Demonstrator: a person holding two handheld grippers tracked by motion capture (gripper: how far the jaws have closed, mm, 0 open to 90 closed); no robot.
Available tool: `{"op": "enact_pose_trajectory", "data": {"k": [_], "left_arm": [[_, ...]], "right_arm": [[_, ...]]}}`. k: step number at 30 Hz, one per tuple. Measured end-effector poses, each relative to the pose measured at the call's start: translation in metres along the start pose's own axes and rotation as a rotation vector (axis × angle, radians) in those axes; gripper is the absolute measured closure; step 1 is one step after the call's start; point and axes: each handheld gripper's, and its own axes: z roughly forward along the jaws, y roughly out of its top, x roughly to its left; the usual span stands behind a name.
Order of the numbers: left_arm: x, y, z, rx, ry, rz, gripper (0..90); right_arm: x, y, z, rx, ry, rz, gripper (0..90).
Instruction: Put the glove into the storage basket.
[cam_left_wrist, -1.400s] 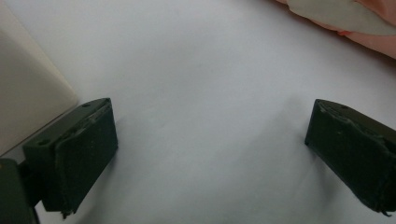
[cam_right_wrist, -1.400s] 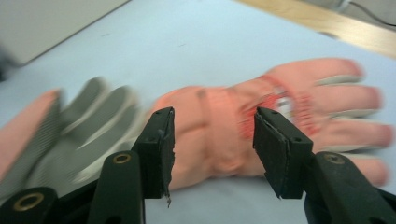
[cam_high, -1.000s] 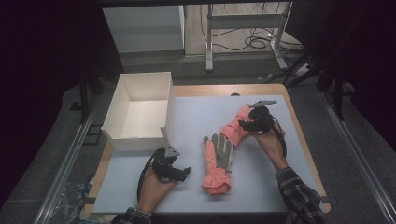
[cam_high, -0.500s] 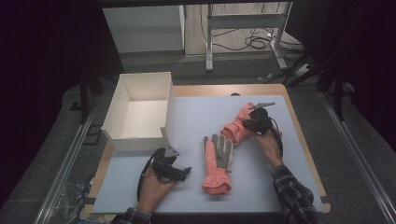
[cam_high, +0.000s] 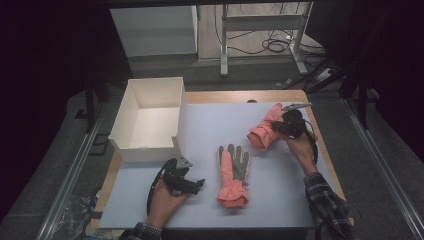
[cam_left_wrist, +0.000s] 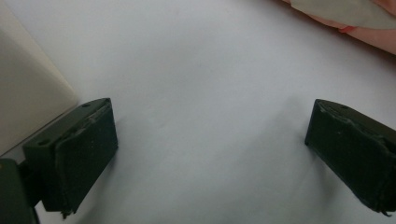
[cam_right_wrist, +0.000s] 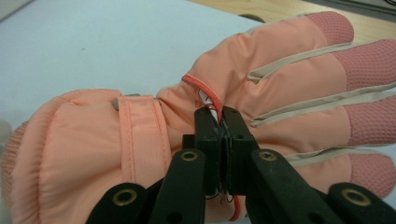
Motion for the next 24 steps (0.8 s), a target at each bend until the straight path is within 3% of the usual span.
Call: {"op": "enact_pose_trajectory", "data": {"k": [4, 7, 8, 11, 16, 17, 19, 20, 22, 23, 24], "left_arm": [[0.000, 0.000, 0.000, 0.000, 0.000, -0.001, 2.1], [0.000, 0.000, 0.000, 0.000, 0.000, 0.000, 2.1], [0.000, 0.000, 0.000, -0.003, 0.000, -0.002, 2.1], [0.000, 0.000, 0.000, 0.000, 0.001, 0.000, 2.1], [0.000, 0.000, 0.000, 0.000, 0.002, 0.002, 2.1], [0.000, 0.000, 0.000, 0.000, 0.002, 0.002, 2.1], [0.000, 0.000, 0.000, 0.000, 0.002, 0.002, 2.1], [0.000, 0.000, 0.000, 0.000, 0.002, 0.002, 2.1], [0.000, 0.000, 0.000, -0.002, 0.003, -0.001, 2.1], [0.000, 0.000, 0.000, -0.002, 0.003, -0.001, 2.1], [0.000, 0.000, 0.000, -0.002, 0.003, -0.001, 2.1]], "right_arm": [[-0.004, 0.001, -0.019, -0.015, 0.040, -0.029, 86.5], [-0.001, 0.001, -0.033, -0.017, 0.080, -0.060, 86.4], [0.004, 0.000, -0.041, -0.021, 0.108, -0.092, 86.3], [0.009, 0.000, -0.048, -0.019, 0.133, -0.120, 86.3], [0.031, -0.001, -0.069, -0.031, 0.241, -0.206, 86.3], [0.031, -0.001, -0.069, -0.031, 0.241, -0.206, 86.3], [0.044, 0.000, -0.078, -0.039, 0.310, -0.254, 86.2], [0.044, 0.000, -0.078, -0.039, 0.310, -0.254, 86.2], [0.060, 0.000, -0.084, -0.042, 0.375, -0.311, 86.2], [0.060, 0.000, -0.084, -0.042, 0.375, -0.311, 86.2], [0.071, -0.001, -0.087, -0.041, 0.421, -0.342, 86.2]]}}
